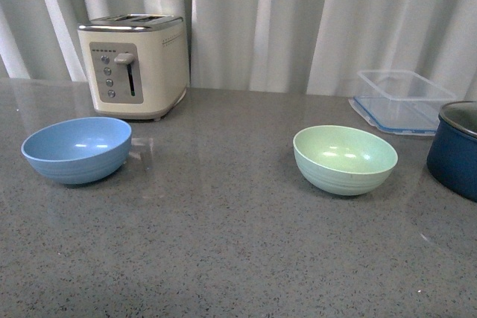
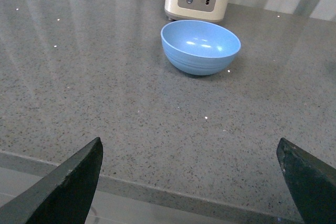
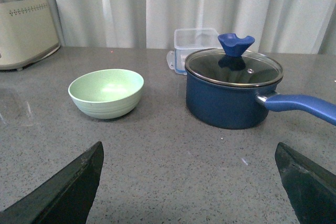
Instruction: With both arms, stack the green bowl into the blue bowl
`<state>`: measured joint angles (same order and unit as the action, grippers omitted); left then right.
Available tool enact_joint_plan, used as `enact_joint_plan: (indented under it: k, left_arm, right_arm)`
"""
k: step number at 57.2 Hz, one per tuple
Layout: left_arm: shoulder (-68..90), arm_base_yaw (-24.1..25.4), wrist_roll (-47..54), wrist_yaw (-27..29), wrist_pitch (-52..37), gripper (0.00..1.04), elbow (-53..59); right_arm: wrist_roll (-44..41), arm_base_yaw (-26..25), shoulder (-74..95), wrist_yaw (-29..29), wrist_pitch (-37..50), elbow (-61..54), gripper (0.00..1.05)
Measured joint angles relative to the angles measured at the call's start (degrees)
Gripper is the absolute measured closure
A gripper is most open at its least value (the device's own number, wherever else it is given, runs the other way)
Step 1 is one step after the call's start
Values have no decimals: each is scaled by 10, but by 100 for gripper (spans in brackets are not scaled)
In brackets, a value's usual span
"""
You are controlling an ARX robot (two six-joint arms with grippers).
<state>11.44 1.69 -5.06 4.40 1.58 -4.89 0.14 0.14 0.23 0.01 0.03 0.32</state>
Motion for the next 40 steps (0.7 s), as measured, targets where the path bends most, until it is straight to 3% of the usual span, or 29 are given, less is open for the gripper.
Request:
enact_joint_plan:
  k: [13, 25, 40]
  left_arm:
    - [147, 42, -40, -56, -37, 7, -117]
    - [326, 52, -94, -66, -50, 7, -273]
    - [506, 86, -136, -77, 41, 7, -429]
  right_arm:
    - [0, 0, 0, 0, 0, 0, 10]
    - [0, 0, 0, 0, 0, 0, 10]
    - [0, 0, 0, 0, 0, 0, 10]
